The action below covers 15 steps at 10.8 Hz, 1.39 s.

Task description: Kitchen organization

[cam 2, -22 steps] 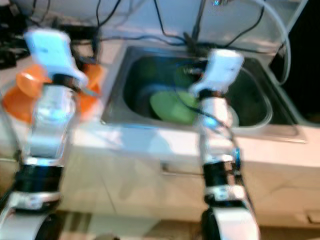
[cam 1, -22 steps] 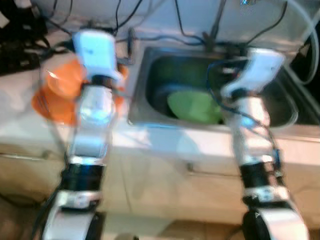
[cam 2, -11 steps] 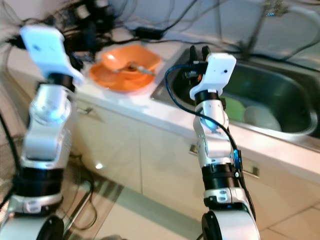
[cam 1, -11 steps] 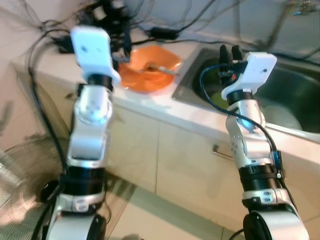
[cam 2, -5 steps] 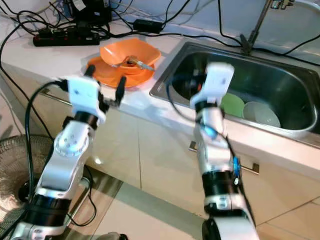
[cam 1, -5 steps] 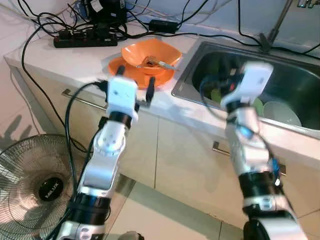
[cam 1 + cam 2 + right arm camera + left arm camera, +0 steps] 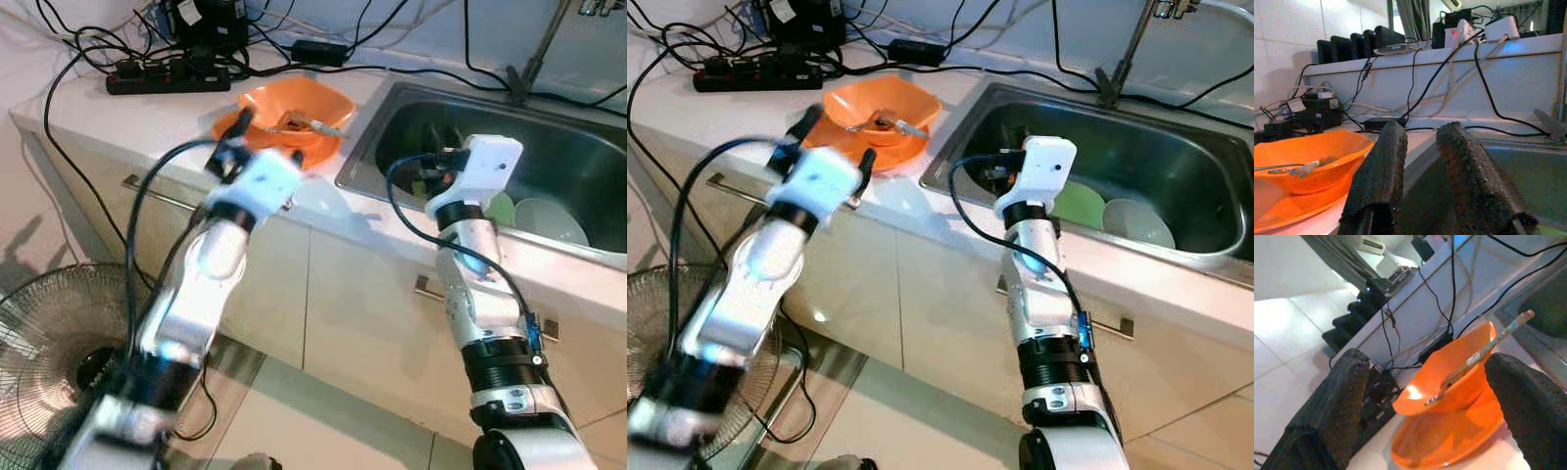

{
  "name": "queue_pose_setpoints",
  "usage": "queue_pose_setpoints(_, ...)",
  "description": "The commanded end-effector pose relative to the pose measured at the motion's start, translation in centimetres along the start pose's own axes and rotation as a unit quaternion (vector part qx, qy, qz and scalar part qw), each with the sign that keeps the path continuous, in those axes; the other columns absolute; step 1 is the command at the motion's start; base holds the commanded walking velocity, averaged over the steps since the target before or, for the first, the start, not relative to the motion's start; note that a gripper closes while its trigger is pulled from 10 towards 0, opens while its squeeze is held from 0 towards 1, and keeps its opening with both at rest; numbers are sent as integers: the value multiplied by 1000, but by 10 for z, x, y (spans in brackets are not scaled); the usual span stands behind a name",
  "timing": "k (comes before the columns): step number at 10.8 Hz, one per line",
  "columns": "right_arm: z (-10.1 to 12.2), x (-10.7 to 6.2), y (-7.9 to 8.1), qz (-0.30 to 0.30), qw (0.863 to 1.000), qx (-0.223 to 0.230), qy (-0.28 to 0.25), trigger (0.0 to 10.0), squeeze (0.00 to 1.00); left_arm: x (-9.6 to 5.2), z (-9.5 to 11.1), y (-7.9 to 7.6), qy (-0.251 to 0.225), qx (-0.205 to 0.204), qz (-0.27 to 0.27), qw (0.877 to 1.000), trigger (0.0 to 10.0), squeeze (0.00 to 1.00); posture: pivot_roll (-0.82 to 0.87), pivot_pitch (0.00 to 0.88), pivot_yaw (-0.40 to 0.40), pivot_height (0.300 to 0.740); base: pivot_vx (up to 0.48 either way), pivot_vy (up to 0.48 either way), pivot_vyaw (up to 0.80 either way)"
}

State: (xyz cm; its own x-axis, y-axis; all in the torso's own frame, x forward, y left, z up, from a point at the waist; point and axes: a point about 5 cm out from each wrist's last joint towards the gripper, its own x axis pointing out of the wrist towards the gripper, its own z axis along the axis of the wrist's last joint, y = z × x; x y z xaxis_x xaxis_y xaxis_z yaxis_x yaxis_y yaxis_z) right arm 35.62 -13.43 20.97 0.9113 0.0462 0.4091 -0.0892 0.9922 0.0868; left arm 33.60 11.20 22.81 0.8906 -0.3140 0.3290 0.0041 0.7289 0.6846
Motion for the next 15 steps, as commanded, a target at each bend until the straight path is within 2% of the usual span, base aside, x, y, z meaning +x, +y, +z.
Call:
queue_pose_setpoints(1, -2, -1, -1, -4, 1000, 2, 4, 10000, 0, 4, -1, -6, 1, 22, -13, 1000, 10000, 0, 173, 80, -6, 740, 0, 0, 0)
queue_pose_setpoints(3, -3, 0, -2, -10, 1000, 4, 11, 10000, 0, 10, 3, -8, -4, 11, -6, 1000, 10000, 0, 165, 92, -3, 740, 0, 0, 0)
queue_pose_setpoints(4, -3, 0, -4, -12, 1000, 6, 13, 10000, 0, 10, 4, -9, -7, 11, -6, 1000, 10000, 0, 164, 96, -3, 740, 0, 0, -800)
queue_pose_setpoints(6, -1, 1, -4, -12, 1000, -2, 4, 10000, 0, 10, 4, -6, -9, 12, 4, 1000, 10000, 0, 170, 99, -6, 740, 0, 0, 0)
queue_pose_setpoints(8, -2, 2, -1, -8, 1000, 6, 12, 10000, 0, 10, 4, -3, -9, 18, 12, 1000, 10000, 0, 173, 100, -8, 740, 278, 0, 0)
queue_pose_setpoints(9, -2, 3, 0, -6, 1000, 11, 14, 10000, 0, 10, 4, -2, -9, 19, 13, 1000, 10000, 0, 173, 100, -9, 740, 315, 0, -800)
queue_pose_setpoints(15, 1, 4, -2, -13, 1000, 7, 1, 10000, 0, 9, 9, 1, -16, 21, 24, 999, 10000, 0, 175, 101, -7, 740, 308, 0, 0)
